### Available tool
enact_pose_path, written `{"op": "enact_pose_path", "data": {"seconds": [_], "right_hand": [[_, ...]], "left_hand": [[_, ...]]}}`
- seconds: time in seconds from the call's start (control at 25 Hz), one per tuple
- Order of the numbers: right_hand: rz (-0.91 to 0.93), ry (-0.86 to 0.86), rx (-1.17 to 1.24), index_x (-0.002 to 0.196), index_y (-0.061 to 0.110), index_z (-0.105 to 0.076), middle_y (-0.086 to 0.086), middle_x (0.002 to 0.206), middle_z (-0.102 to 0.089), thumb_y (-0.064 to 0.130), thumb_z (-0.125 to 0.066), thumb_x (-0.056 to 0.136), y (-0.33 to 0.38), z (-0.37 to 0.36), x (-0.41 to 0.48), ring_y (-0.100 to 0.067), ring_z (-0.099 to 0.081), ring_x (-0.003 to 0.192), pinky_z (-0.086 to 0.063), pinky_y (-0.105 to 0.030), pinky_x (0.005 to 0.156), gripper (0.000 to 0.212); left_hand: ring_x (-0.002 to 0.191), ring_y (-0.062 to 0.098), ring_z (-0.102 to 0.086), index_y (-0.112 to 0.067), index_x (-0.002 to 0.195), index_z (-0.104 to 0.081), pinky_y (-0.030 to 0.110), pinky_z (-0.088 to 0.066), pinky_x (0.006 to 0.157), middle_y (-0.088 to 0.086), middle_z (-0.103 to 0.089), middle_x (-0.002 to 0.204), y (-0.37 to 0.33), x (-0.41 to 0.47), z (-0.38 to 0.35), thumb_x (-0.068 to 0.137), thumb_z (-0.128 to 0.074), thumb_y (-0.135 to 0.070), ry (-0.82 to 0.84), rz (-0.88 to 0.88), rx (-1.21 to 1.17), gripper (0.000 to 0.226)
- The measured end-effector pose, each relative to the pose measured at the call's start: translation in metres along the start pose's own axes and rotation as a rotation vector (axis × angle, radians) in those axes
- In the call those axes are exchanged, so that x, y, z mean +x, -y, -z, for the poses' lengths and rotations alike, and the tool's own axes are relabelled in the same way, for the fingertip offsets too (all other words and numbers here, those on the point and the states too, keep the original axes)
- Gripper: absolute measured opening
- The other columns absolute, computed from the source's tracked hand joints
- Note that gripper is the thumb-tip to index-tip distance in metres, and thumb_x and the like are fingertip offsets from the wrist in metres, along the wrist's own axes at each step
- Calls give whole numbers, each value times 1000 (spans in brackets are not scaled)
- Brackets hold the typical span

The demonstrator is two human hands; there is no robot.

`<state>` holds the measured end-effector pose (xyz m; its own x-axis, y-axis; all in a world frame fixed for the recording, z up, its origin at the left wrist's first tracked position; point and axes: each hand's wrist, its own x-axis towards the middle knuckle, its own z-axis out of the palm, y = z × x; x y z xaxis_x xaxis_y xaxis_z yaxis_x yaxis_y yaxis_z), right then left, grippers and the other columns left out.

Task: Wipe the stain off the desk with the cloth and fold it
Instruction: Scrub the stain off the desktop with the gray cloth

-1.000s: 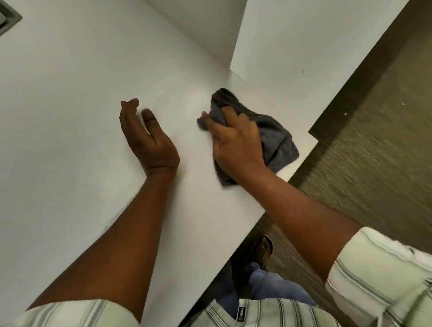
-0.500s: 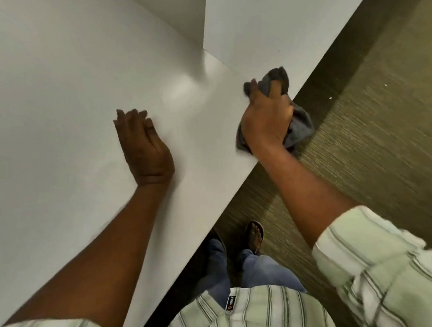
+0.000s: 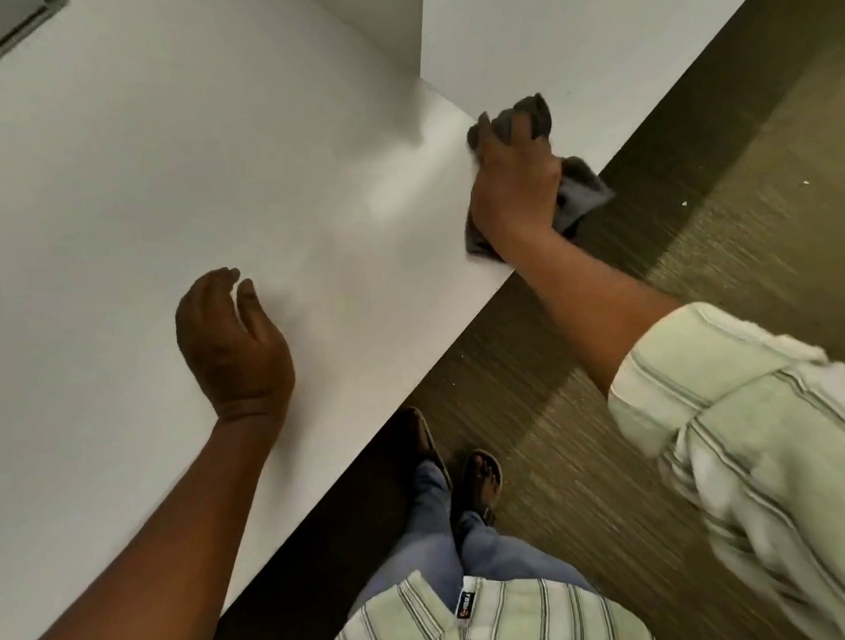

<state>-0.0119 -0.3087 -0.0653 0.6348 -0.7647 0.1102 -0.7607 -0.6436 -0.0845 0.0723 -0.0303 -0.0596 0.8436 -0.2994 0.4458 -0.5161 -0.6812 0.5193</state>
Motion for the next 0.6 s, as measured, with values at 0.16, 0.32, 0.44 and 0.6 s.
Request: {"op": "enact_pose_path", "data": {"seconds": [0.16, 0.32, 0.44, 0.6], "right_hand": [[201, 14, 130, 144, 25, -40, -15, 140, -44, 14, -47, 92, 45, -9, -12, -39, -52, 102, -41, -44, 85, 54], [696, 32, 297, 131, 19, -59, -15, 115, -62, 9, -59, 87, 77, -8, -120, -32, -53, 76, -39, -37, 65, 46], [760, 30, 304, 130, 18, -60, -16, 111, -63, 8, -52, 89, 69, -6, -109, -33, -54, 75, -42, -39, 63, 43], [428, 86, 265, 142, 24, -44, -12, 138, -46, 12, -42, 92, 116, -8, -59, -36, -51, 106, -40, -43, 91, 52]], "left_hand": [[87, 37, -58, 0, 99, -61, 39, -40, 83, 20, -67, 95, 46, -27, 41, 93, -41, -8, -123, 231, 153, 23], [69, 30, -64, -2, 103, -58, 38, -51, 68, 18, -68, 83, 37, -73, 74, 93, -36, -12, -74, 359, -114, 26], [69, 1, -61, -5, 96, -62, 16, -46, 67, 11, -68, 77, 10, -117, 105, 94, -41, -23, 12, 300, -229, 28], [60, 3, -56, -19, 85, -60, 12, -42, 51, -9, -57, 67, -23, -203, 147, 97, -38, -44, 178, 227, -351, 35]]}}
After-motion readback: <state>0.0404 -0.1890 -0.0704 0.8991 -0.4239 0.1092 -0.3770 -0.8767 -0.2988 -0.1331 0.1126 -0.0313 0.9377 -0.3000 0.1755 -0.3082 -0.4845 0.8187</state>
